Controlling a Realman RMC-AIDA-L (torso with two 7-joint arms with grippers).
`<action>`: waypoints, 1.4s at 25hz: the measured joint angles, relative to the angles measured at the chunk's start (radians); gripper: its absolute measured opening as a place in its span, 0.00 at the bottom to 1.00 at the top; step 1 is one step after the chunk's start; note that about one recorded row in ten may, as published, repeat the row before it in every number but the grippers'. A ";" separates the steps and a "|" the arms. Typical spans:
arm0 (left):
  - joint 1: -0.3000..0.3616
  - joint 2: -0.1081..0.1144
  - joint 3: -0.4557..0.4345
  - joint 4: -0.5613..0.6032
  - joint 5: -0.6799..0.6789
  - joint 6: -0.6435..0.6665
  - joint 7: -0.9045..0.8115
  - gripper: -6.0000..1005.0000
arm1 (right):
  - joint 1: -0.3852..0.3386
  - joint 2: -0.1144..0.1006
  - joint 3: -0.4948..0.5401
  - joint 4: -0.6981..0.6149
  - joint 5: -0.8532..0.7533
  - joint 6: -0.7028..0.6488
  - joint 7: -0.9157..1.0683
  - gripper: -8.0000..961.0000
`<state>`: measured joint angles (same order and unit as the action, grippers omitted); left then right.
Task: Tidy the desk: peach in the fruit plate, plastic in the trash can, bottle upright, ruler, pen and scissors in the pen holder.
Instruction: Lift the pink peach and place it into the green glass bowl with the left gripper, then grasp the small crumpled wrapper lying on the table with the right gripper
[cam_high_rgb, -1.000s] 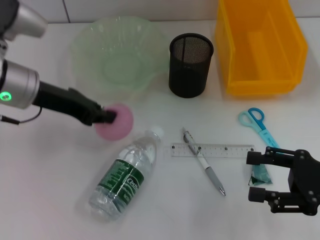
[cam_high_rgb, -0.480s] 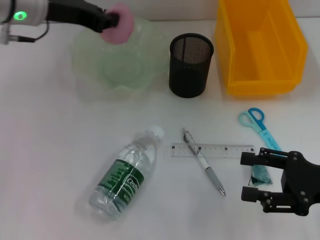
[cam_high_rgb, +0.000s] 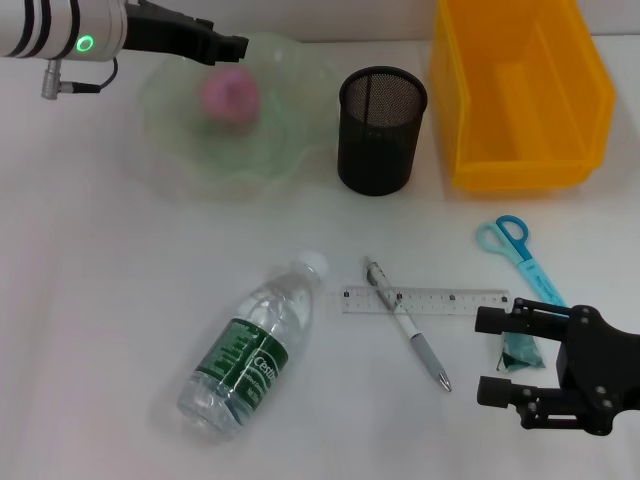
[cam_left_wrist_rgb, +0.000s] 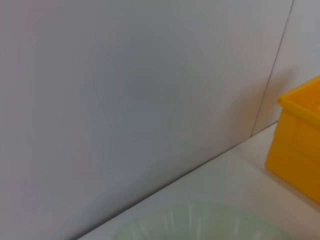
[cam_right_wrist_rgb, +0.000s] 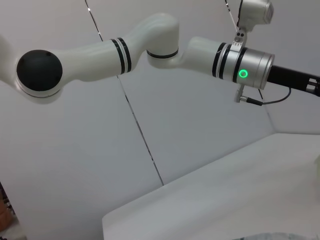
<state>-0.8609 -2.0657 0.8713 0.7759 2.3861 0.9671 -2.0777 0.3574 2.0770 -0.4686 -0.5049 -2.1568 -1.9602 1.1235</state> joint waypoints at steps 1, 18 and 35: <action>0.004 0.000 0.000 0.003 -0.001 0.006 0.000 0.33 | 0.000 0.000 0.000 0.000 0.000 0.000 0.000 0.81; 0.324 0.011 0.036 0.110 -0.457 0.849 0.379 0.85 | 0.067 -0.032 0.088 -0.126 0.031 -0.023 0.216 0.80; 0.371 0.002 0.088 -0.034 -0.457 0.802 0.505 0.85 | 0.223 0.004 -0.707 -1.019 -0.403 -0.046 1.009 0.80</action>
<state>-0.4904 -2.0632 0.9588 0.7419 1.9289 1.7692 -1.5724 0.5802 2.0811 -1.1757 -1.5241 -2.5600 -2.0067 2.1326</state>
